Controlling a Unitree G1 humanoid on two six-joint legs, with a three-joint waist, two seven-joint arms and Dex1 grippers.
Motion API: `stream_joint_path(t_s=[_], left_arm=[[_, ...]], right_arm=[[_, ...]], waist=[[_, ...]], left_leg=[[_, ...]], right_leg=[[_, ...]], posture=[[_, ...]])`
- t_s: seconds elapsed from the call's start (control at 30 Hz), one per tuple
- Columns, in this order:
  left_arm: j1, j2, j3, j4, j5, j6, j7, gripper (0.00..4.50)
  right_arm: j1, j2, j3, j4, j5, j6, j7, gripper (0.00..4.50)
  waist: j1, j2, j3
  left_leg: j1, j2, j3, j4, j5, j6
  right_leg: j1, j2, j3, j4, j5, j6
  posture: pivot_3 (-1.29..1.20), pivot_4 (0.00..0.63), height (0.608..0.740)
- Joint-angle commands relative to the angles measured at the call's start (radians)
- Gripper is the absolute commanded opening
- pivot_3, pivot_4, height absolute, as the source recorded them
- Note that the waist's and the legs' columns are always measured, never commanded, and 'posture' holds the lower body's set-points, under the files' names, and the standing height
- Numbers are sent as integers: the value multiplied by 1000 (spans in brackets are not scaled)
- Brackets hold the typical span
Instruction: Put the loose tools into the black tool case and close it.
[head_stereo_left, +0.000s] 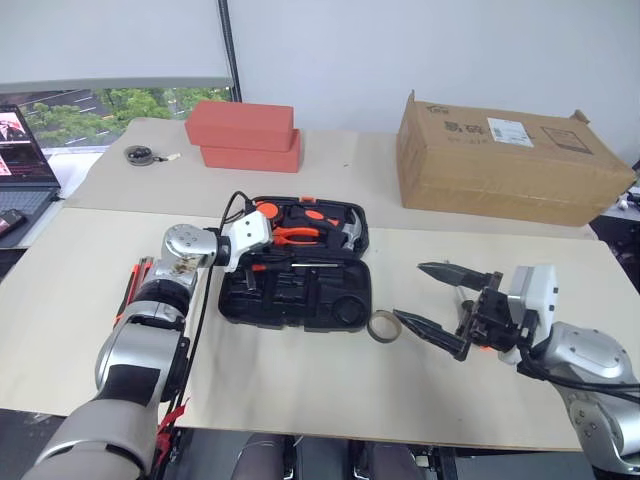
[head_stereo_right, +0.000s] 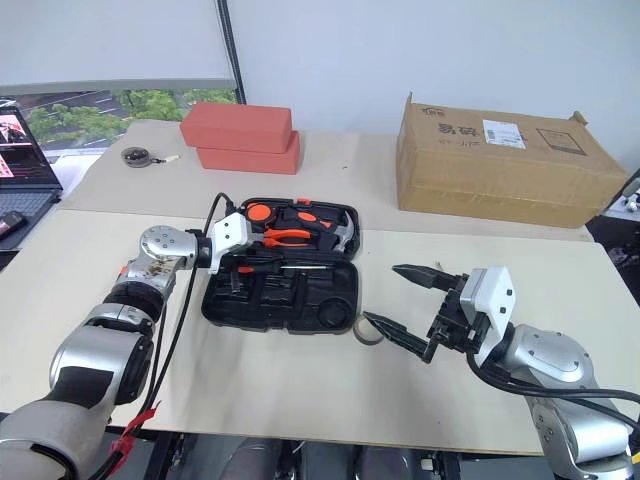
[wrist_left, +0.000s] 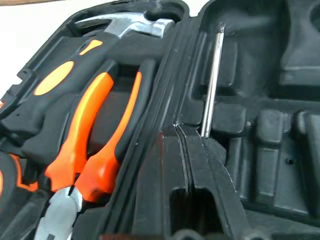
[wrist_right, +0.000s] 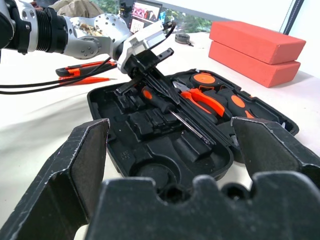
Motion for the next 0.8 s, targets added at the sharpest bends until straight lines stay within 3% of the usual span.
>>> stream_joint_path(t_s=[0.03,0.3,0.47,0.6,0.8], left_arm=[[25,10,-62,15,81,-54,47,24],[40,21,-116,53,152,-92,147,24],[30,-12,-41,62,67,-45,164,24],[-12,-44,124,40,-131,51,48,24],[-6,-45,207,-36,-264,127,-170,24]], right_arm=[[4,-15,-32,-29,-6,-17,-8,4500],[20,-32,-35,-42,-20,7,-49,4500],[37,-41,-44,-47,-18,0,-52,4500],[41,-46,-45,-34,-11,-10,-37,4500],[29,-44,-40,-29,4,-6,-28,4500]], waist=[[0,1,-1],[0,7,-6],[-1,10,-8],[0,10,-8],[-1,10,-8]], left_leg=[[0,0,0,0,0,0],[9,0,-1,0,-5,-8],[12,0,-3,0,-5,-8],[11,0,-3,0,-5,-8],[3,-2,-2,1,-2,4]], right_leg=[[0,0,0,0,0,0],[9,-1,-1,0,0,0],[11,-7,-1,-1,0,0],[10,-8,-2,-1,1,2],[5,-4,-2,-2,1,3]], posture=[[0,150,712],[0,150,712],[0,150,712],[0,150,712],[0,150,712]])
